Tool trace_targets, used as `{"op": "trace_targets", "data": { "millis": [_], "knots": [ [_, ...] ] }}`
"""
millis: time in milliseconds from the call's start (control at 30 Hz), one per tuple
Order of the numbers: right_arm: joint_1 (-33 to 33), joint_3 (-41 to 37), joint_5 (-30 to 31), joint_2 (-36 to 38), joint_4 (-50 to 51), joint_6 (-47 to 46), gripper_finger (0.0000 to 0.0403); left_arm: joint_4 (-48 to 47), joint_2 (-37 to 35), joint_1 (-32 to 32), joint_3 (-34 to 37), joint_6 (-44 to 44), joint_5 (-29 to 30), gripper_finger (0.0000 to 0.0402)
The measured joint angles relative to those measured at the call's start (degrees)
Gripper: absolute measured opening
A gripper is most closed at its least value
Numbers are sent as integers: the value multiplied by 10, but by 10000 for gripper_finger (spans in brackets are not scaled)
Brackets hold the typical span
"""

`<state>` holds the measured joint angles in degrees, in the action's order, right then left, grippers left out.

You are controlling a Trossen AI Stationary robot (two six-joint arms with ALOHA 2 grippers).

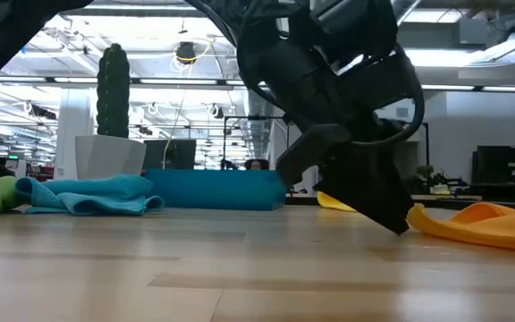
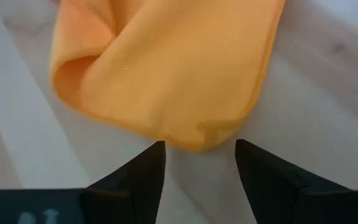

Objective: Fold microfiber towels
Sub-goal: Fold the orange towel

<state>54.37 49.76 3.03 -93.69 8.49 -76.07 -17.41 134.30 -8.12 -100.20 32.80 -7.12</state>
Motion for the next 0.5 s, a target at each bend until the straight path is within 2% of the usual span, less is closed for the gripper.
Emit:
{"op": "trace_targets", "data": {
  "millis": [300,400,500],
  "knots": [
    [0,0,0,0,0,-3,26,24,0,-7,7,30,12,113],
    [0,0,0,0,0,-4,23,46,0,-11,7,30,34,107],
    [0,0,0,0,0,-4,20,54,0,-11,7,31,25,112]
  ]
}}
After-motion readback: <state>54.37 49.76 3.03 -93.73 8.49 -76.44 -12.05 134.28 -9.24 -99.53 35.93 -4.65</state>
